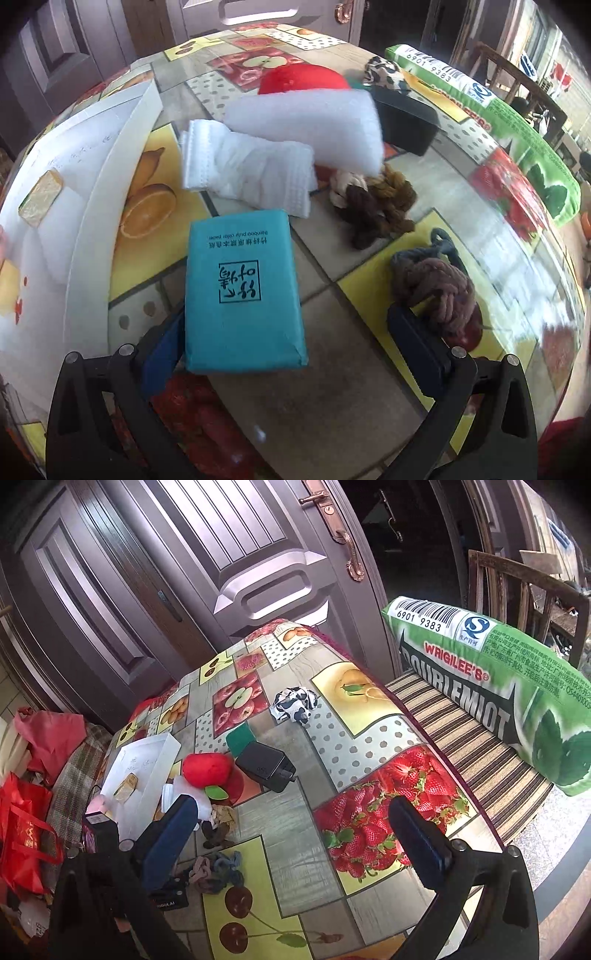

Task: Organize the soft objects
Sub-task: 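Grasp the teal paper pack with the left gripper while the right grasps the braided hair ties, then lift the teal pack with the left gripper while the right lifts the hair ties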

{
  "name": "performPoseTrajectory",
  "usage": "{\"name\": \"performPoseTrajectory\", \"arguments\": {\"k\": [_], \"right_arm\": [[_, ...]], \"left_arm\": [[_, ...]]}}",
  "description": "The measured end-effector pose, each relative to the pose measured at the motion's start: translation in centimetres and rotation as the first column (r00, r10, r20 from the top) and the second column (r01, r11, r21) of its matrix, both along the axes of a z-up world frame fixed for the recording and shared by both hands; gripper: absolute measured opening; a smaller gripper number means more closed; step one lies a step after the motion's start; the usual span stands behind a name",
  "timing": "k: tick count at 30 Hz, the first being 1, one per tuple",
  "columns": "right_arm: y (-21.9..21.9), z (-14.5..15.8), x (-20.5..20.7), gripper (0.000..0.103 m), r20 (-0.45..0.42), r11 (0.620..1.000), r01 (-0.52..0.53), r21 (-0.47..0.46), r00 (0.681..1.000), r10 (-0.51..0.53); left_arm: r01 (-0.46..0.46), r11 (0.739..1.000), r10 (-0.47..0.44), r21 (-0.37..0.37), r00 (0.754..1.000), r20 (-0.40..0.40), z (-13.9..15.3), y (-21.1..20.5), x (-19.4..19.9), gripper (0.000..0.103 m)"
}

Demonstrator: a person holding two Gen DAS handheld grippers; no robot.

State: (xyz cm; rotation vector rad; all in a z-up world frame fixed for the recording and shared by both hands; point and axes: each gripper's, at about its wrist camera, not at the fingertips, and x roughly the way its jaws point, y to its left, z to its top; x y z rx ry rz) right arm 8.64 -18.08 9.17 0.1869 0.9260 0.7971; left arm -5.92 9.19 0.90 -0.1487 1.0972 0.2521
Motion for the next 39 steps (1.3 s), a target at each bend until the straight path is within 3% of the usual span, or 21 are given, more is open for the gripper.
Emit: {"name": "performPoseTrajectory", "arguments": {"k": [4, 7, 9, 14, 18, 19, 20, 21, 23, 24, 25, 29, 32, 35, 39], "right_arm": [[1.3, -0.4, -0.4, 0.103, 0.002, 0.998, -0.063, -0.012, 0.998, 0.063], [3.3, -1.7, -1.5, 0.103, 0.014, 0.983, -0.176, -0.049, 0.984, 0.177], [4.7, -2.8, -2.8, 0.103, 0.035, 0.964, -0.249, -0.095, 0.967, 0.254], [8.8, -5.1, -6.4, 0.103, 0.076, 0.863, -0.449, -0.232, 0.876, 0.476], [11.8, -7.0, -8.3, 0.102, 0.1, 0.789, -0.523, -0.322, 0.81, 0.578], [12.4, -7.5, -8.5, 0.098, 0.101, 0.78, -0.528, -0.337, 0.803, 0.588], [12.8, -8.0, -8.6, 0.079, 0.093, 0.77, -0.533, -0.35, 0.799, 0.595], [13.1, -8.5, -8.6, 0.053, 0.075, 0.76, -0.535, -0.369, 0.797, 0.599], [12.7, -8.5, -8.5, 0.043, 0.093, 0.768, -0.523, -0.37, 0.801, 0.591], [12.2, -8.4, -8.2, 0.031, 0.079, 0.768, -0.531, -0.358, 0.803, 0.591], [11.7, -8.1, -7.9, 0.03, 0.075, 0.776, -0.527, -0.347, 0.809, 0.583], [9.6, -6.4, -6.4, 0.028, 0.09, 0.833, -0.468, -0.295, 0.854, 0.512], [8.2, -3.1, -5.3, 0.028, 0.153, 0.883, -0.409, -0.23, 0.881, 0.448], [7.5, 1.5, -4.8, 0.028, 0.26, 0.924, -0.35, -0.151, 0.888, 0.379], [7.4, 8.4, -5.2, 0.028, 0.414, 0.951, -0.309, -0.01, 0.865, 0.285]], "left_arm": [[-0.085, 0.996, 0.085, -0.014, 0.995, 0.056, 1.2, 0.4, -1.6, 0.103], [-0.177, 0.983, 0.181, -0.058, 0.98, 0.086, 2.2, 2.8, -2.5, 0.103], [-0.18, 0.981, 0.187, -0.078, 0.978, 0.097, 2.7, 3.5, -2.4, 0.103], [-0.083, 0.996, 0.085, -0.019, 0.99, 0.113, 3.7, 2.1, -1.2, 0.103], [-0.091, 0.996, 0.093, -0.023, 0.993, 0.079, 3.1, 2.7, -1.0, 0.101], [-0.097, 0.995, 0.099, -0.027, 0.993, 0.07, 2.9, 2.9, -0.9, 0.097], [-0.098, 0.995, 0.1, -0.03, 0.993, 0.06, 2.6, 3.0, -0.7, 0.097], [-0.098, 0.995, 0.099, -0.028, 0.994, 0.051, 2.3, 2.9, -0.5, 0.096], [-0.088, 0.996, 0.089, -0.022, 0.995, 0.037, 1.8, 2.7, 0.0, 0.08], [-0.082, 0.996, 0.083, -0.021, 0.996, 0.025, 1.4, 2.5, 0.3, 0.062], [-0.08, 0.997, 0.08, -0.01, 0.997, 0.016, 1.1, 2.3, 0.5, 0.05], [-0.062, 0.998, 0.063, -0.022, 0.997, 0.051, 1.3, 1.7, 0.3, 0.049], [-0.081, 0.996, 0.084, -0.025, 0.989, 0.123, 3.6, 1.6, -0.7, 0.049], [-0.113, 0.993, 0.104, 0.024, 0.964, 0.245, 8.6, 2.0, -1.9, 0.049], [-0.202, 0.976, 0.147, 0.085, 0.891, 0.43, 17.7, 4.2, -4.4, 0.049]]}}
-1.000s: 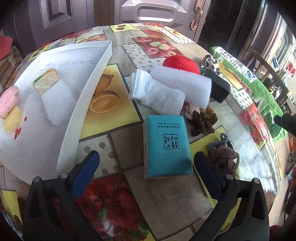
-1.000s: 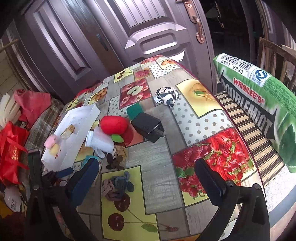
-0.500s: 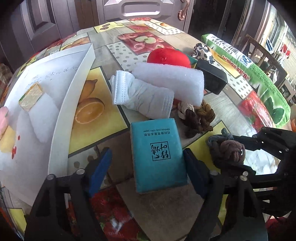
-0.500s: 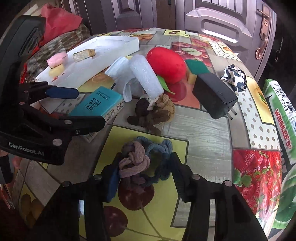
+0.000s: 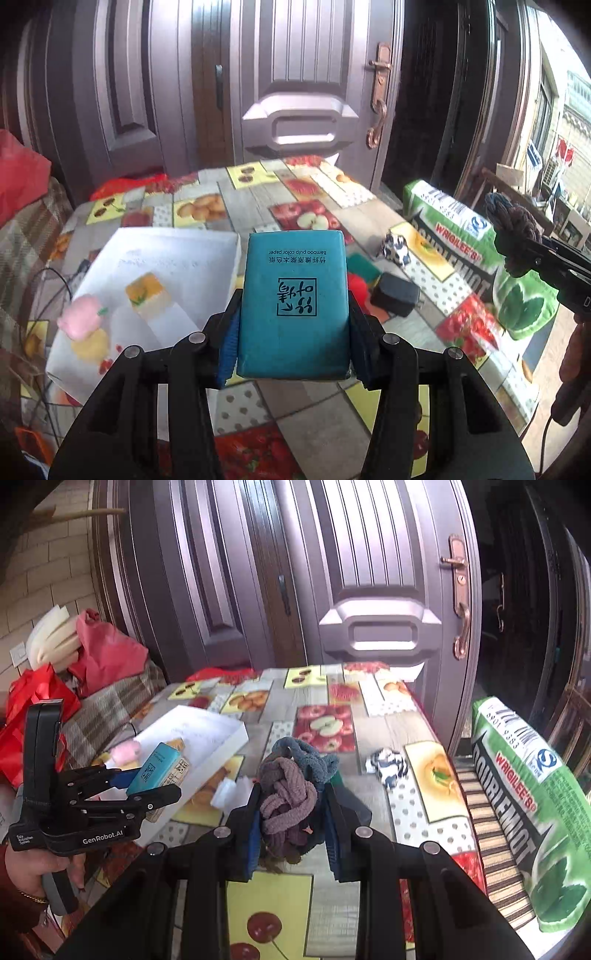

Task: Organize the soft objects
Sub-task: 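Lift the teal pack with the left gripper while the right lifts the hair ties, then carry the teal pack over the tray with the left gripper while the right carries the hair ties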

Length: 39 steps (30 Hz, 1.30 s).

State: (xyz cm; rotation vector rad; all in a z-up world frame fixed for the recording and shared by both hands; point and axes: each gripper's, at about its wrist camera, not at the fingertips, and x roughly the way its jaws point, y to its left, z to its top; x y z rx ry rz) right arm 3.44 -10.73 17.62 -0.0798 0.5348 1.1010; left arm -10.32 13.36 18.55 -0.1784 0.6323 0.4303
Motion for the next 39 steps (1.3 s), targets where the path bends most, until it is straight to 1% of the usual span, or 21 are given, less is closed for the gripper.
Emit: {"name": "performPoseTrajectory", "arguments": {"k": [2, 3, 5, 7, 8, 10, 12, 14, 18, 22, 24, 27, 31, 39], "right_arm": [[-0.3, 4.1, 0.0, 0.028, 0.046, 0.993, 0.018, 0.114, 0.999, -0.023], [-0.7, 6.2, 0.0, 0.028, 0.068, 0.984, 0.027, 0.177, 0.997, -0.04], [-1.9, 10.1, -0.3, 0.028, 0.096, 0.953, 0.035, 0.301, 0.993, -0.067], [-3.0, 13.0, -1.0, 0.028, 0.12, 0.913, 0.025, 0.406, 0.989, -0.081], [-3.3, 14.0, -1.5, 0.028, 0.134, 0.897, 0.014, 0.442, 0.988, -0.082], [-3.2, 14.9, -2.8, 0.028, 0.15, 0.88, -0.021, 0.474, 0.987, -0.058], [-2.0, 14.8, -3.8, 0.028, 0.147, 0.878, -0.063, 0.474, 0.989, -0.008], [-0.4, 14.5, -4.5, 0.028, 0.143, 0.887, -0.09, 0.453, 0.989, 0.028], [1.4, 14.1, -5.6, 0.028, 0.111, 0.897, -0.123, 0.425, 0.99, 0.083], [2.8, 13.8, -6.2, 0.028, 0.115, 0.898, -0.15, 0.413, 0.987, 0.111], [3.5, 13.5, -6.5, 0.028, 0.112, 0.901, -0.165, 0.401, 0.985, 0.131], [4.7, 13.4, -7.1, 0.028, 0.112, 0.904, -0.191, 0.383, 0.981, 0.16], [6.1, 13.0, -7.8, 0.028, 0.116, 0.908, -0.221, 0.356, 0.974, 0.192], [8.6, 12.0, -8.8, 0.028, 0.099, 0.916, -0.269, 0.297, 0.963, 0.251]], "left_arm": [[-0.041, 0.998, 0.036, 0.055, 0.995, 0.092, 5.0, 1.1, -1.8, 0.05], [-0.062, 0.995, 0.05, 0.081, 0.99, 0.134, 7.4, 1.6, -2.9, 0.05], [-0.096, 0.989, 0.07, 0.116, 0.976, 0.207, 11.3, 2.1, -5.2, 0.05], [-0.132, 0.985, 0.097, 0.116, 0.96, 0.263, 13.5, 2.6, -7.6, 0.05], [-0.149, 0.984, 0.115, 0.102, 0.952, 0.282, 13.9, 3.0, -8.7, 0.05], [-0.185, 0.98, 0.156, 0.073, 0.943, 0.295, 13.6, 3.9, -10.5, 0.05], [-0.211, 0.976, 0.189, 0.045, 0.938, 0.29, 12.7, 4.8, -11.6, 0.05], [-0.232, 0.973, 0.218, 0.016, 0.935, 0.281, 12.1, 5.7, -12.3, 0.05], [-0.277, 0.961, 0.26, 0.023, 0.923, 0.285, 11.8, 6.2, -13.8, 0.05], [-0.318, 0.948, 0.299, 0.02, 0.909, 0.289, 11.2, 7.2, -15.1, 0.05], [-0.338, 0.941, 0.323, 0.005, 0.902, 0.285, 10.7, 7.6, -15.7, 0.05], [-0.36, 0.933, 0.346, -0.002, 0.897, 0.276, 10.1, 8.3, -16.1, 0.05], [-0.374, 0.927, 0.364, -0.016, 0.893, 0.264, 9.3, 8.9, -16.4, 0.05], [-0.38, 0.924, 0.379, -0.042, 0.894, 0.239, 7.8, 10.1, -16.2, 0.05]]}}
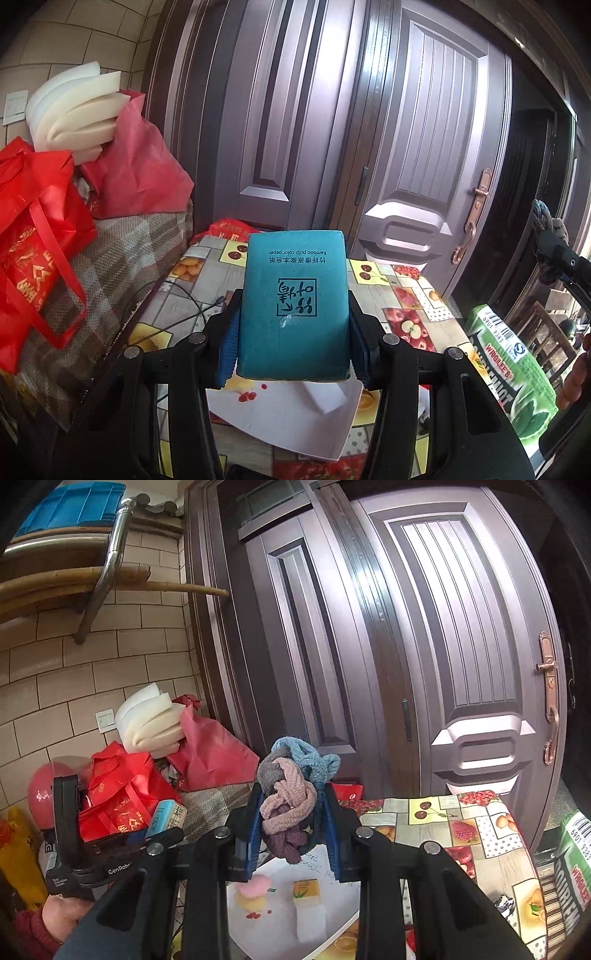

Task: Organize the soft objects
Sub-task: 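Carry the teal pack over the tray with the left gripper while the right carries the hair ties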

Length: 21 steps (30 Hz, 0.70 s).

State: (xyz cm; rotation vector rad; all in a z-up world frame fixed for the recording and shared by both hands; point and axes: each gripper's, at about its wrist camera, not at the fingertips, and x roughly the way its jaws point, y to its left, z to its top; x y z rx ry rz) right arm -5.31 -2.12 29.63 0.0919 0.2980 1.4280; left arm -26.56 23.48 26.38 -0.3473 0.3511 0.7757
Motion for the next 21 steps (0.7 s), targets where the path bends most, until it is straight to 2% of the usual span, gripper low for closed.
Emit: {"name": "performPoseTrajectory", "arguments": {"k": [12, 21], "right_arm": [[4.3, -2.1, -0.7, 0.029, -0.009, 0.993, -0.058, -0.105, 0.998, 0.057], [8.5, -5.1, -0.3, 0.029, -0.036, 0.973, -0.095, -0.209, 0.995, 0.089]], "left_arm": [[-0.002, 0.998, 0.001, -0.065, 1.0, -0.026, -2.7, 2.5, 1.1, 0.05], [-0.005, 0.988, -0.008, -0.157, 0.997, -0.082, -6.9, 5.2, 3.1, 0.05]]}}
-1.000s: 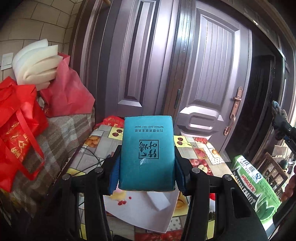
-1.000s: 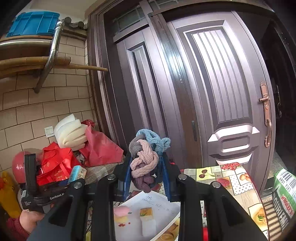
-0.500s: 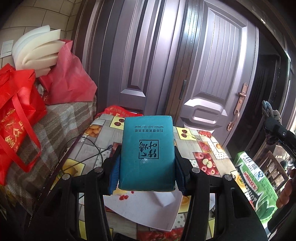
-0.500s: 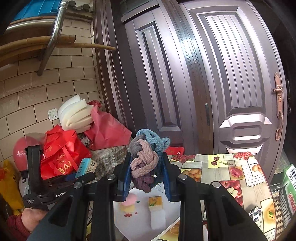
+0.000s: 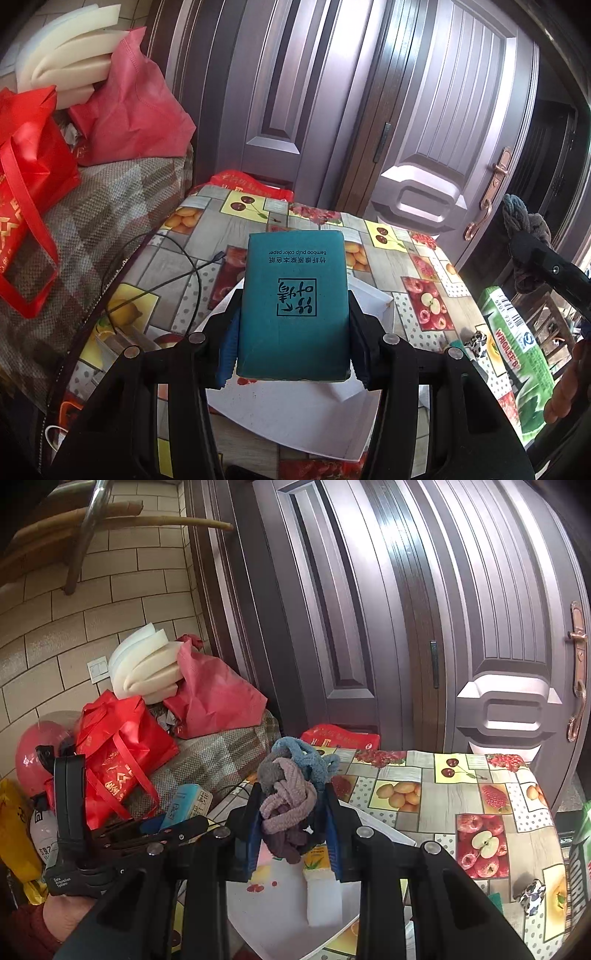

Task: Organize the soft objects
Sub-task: 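Carry the teal pack over the tray with the left gripper while the right carries the hair ties, then open the left gripper to drop the teal pack while the right releases the hair ties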

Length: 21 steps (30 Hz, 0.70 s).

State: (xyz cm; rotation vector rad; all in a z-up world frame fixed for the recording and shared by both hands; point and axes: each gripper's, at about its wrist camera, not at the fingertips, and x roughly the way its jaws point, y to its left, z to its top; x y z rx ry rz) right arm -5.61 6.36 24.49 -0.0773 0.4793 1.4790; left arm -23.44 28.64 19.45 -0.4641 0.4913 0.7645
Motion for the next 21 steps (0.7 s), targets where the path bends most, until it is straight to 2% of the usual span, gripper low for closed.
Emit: {"name": "performPoseTrajectory", "arguments": {"k": [11, 19, 20, 21], "right_arm": [[6.8, -8.3, 2.2, 0.029, -0.1, 0.974, -0.002, -0.228, 0.995, -0.022], [9.6, -12.4, 2.4, 0.032, -0.099, 0.949, 0.0, -0.314, 0.994, -0.033], [9.8, -12.6, 2.3, 0.035, -0.09, 0.948, 0.0, -0.32, 0.995, -0.03], [10.0, -12.9, 2.1, 0.049, -0.084, 0.946, -0.005, -0.324, 0.996, -0.023]], "left_arm": [[0.012, 0.983, -0.029, -0.182, 0.995, -0.093, -7.8, 3.2, 2.8, 0.05], [0.022, 0.968, -0.056, -0.25, 0.99, -0.13, -11.2, 3.6, 4.4, 0.05], [0.013, 0.969, -0.049, -0.247, 0.989, -0.137, -11.3, 3.7, 4.4, 0.05], [-0.005, 0.972, -0.03, -0.235, 0.989, -0.146, -11.3, 3.7, 4.3, 0.052]]}}
